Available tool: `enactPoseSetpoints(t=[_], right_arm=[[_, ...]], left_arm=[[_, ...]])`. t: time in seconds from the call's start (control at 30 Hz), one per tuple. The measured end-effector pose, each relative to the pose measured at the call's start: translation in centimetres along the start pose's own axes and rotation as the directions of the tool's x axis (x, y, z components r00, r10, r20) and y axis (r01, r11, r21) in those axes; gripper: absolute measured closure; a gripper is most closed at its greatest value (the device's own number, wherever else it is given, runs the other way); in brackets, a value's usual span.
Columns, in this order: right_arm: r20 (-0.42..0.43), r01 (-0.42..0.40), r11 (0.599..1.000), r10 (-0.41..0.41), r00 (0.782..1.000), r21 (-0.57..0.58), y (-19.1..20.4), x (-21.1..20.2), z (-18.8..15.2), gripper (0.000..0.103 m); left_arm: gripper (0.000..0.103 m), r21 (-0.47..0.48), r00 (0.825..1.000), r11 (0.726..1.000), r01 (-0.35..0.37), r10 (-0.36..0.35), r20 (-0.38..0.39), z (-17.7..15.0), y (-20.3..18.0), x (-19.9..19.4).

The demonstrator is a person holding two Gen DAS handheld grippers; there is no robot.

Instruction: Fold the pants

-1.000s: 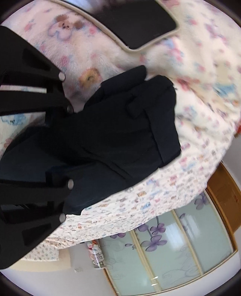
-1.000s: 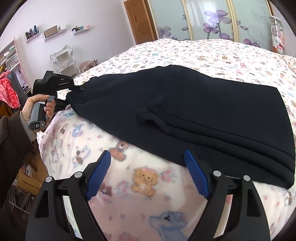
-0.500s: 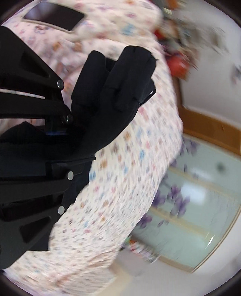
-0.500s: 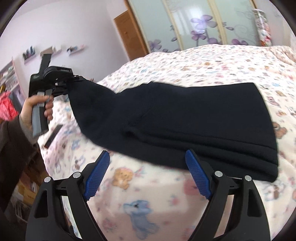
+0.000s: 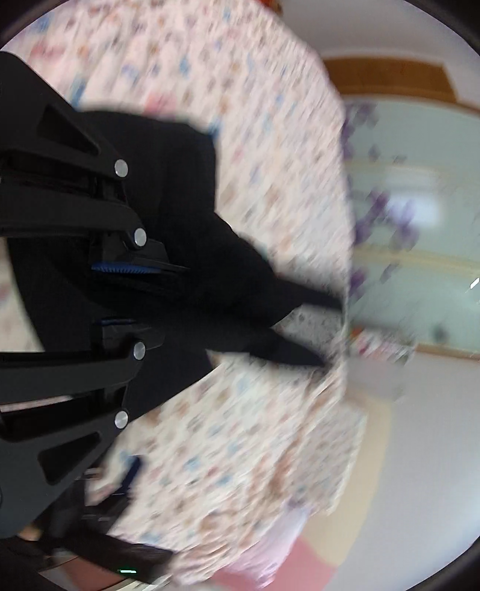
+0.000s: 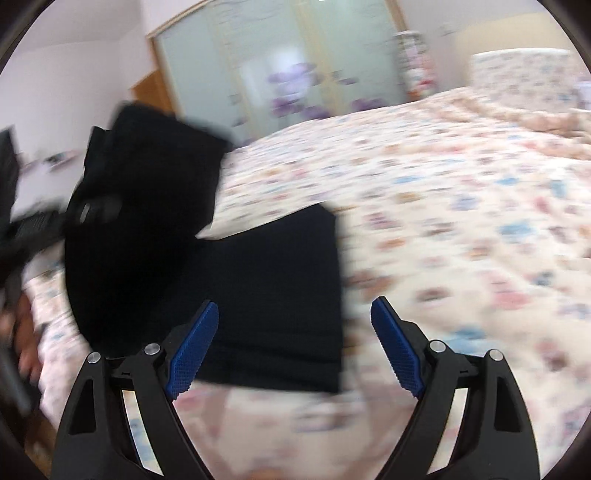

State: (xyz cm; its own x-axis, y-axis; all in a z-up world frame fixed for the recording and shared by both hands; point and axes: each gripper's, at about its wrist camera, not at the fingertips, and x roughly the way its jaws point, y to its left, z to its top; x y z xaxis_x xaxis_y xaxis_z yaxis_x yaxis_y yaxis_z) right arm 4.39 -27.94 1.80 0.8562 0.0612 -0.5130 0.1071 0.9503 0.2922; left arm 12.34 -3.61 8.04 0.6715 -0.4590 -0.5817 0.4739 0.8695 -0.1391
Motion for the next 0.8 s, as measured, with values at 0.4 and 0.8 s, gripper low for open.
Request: enactPoseSetpoints(t=[0.4,0.8], right_arm=[[-0.032,-0.160,0.946,0.176,0.984,0.281,-4.4,1.6,0.5,0.015],[-0.181,-0.255,0.904,0.331,0.926,0.344,-1.5,4.8,4.3,0.015]], left_arm=[[0.078,0.125,0.994,0.992,-0.031,0.043,-0.096,-6.7,-4.1,4.0],[0.002,-0.053,0.990,0.990,0.132,-0.129,0.051,-9.9,-2.0,-1.6]])
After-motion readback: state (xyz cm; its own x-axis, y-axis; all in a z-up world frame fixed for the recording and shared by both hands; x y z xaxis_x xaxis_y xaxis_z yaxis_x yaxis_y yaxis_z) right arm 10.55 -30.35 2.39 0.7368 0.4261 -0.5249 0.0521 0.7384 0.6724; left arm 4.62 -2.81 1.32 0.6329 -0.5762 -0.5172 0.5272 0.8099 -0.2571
